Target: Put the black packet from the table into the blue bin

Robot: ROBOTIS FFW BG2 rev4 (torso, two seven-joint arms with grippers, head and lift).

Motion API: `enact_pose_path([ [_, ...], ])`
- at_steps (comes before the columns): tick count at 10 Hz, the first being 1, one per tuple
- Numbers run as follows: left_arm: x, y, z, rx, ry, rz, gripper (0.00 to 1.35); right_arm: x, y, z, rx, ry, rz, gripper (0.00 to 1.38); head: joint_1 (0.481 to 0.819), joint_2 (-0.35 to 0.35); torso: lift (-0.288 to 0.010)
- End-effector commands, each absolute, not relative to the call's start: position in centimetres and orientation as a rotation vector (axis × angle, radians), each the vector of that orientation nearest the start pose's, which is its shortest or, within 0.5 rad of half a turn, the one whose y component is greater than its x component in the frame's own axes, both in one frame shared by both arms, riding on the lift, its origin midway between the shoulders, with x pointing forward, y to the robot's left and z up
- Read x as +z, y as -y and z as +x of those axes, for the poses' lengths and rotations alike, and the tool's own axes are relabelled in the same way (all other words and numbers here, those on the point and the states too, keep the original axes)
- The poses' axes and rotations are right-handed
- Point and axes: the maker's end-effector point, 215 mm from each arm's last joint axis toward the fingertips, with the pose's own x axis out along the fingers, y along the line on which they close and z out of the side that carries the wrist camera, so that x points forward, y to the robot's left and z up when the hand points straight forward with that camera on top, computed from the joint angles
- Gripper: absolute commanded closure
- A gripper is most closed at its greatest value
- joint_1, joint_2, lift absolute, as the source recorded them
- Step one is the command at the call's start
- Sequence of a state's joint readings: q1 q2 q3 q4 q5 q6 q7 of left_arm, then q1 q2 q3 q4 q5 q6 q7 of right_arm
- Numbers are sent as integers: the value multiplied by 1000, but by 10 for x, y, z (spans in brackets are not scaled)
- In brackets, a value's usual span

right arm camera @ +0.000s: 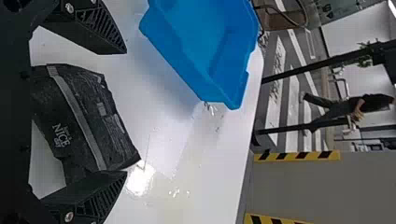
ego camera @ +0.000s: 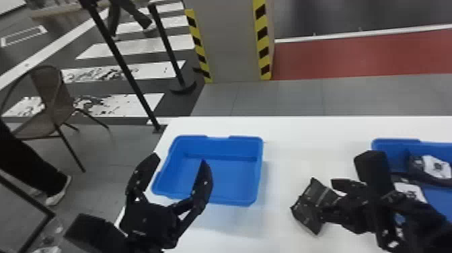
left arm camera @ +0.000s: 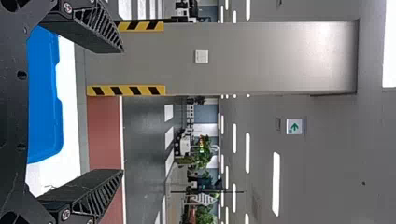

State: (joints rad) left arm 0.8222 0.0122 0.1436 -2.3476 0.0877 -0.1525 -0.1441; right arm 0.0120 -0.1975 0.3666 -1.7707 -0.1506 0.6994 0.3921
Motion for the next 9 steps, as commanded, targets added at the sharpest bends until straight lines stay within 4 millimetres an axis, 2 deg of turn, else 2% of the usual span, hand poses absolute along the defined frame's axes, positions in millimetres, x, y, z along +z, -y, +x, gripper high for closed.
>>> enact_pose_path([
  [1, -250, -260, 359, -54, 112, 37, 108, -492, 4, 462, 794, -659, -60, 94, 695, 320, -110],
  [2, -252, -261, 359, -54, 109, 37, 108, -502, 0, 457, 805, -688, -80, 94, 695, 333, -110],
  [6, -253, -261, 359, -52, 105, 36, 108, -536, 15, 460, 783, -780, -167, 116, 695, 339, -110],
  [7, -253, -261, 359, -52, 105, 36, 108, -543, 14, 459, 792, -802, -194, 220, 695, 334, -110],
  [8, -253, -262, 359, -52, 105, 34, 108, -555, 12, 454, 810, -832, -221, 483, 695, 332, -110],
  [9, -255, -262, 358, -51, 100, 32, 108, -555, 8, 452, 822, -833, -227, 710, 695, 335, -110],
])
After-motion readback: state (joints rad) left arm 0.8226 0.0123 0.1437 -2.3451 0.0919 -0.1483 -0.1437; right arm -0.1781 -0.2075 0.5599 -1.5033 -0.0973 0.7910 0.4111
